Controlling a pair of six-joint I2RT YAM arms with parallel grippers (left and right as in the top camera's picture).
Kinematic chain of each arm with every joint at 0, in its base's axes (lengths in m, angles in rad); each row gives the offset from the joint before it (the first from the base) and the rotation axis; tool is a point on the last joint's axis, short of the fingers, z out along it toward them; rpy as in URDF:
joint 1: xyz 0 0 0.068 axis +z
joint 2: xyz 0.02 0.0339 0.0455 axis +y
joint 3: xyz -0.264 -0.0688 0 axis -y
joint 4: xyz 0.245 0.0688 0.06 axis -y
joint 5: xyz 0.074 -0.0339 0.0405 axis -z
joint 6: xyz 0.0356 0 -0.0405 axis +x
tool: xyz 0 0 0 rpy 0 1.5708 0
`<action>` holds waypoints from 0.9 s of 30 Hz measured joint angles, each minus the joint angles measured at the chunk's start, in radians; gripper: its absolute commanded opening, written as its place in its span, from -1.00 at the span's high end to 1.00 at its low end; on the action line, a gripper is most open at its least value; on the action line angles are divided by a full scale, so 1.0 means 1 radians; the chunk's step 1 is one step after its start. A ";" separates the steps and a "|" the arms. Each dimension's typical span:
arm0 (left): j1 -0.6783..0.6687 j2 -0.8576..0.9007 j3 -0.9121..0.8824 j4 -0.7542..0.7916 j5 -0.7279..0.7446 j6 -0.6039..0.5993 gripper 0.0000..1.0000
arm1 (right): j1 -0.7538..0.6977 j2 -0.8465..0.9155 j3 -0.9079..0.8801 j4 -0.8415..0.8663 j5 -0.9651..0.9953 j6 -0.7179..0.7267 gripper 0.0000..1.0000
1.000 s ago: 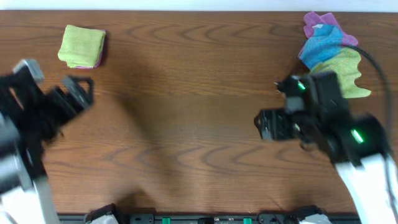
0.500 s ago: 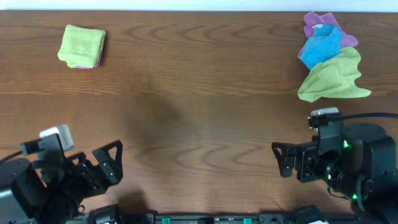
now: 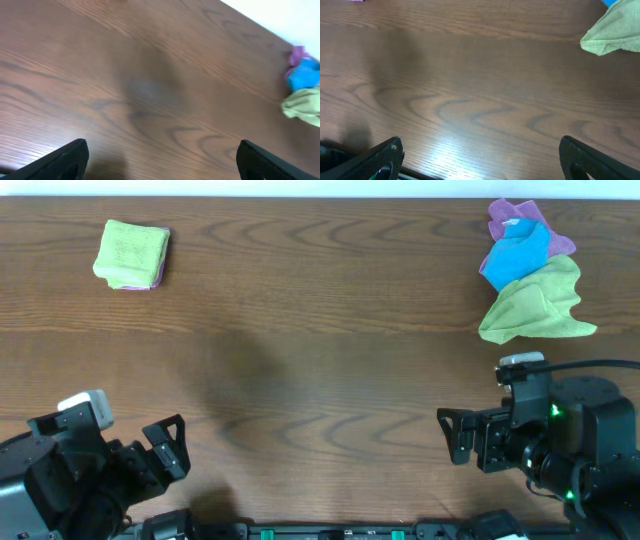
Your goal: Fold the cloth
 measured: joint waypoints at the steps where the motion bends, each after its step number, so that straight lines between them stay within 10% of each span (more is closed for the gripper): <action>1: -0.017 -0.005 -0.001 0.021 -0.014 0.007 -0.91 | 0.000 0.000 0.000 0.000 0.000 0.000 -0.98; 27: -0.241 -0.649 -1.111 0.894 0.000 0.182 -0.91 | 0.000 0.000 -0.003 0.000 0.000 0.000 -0.98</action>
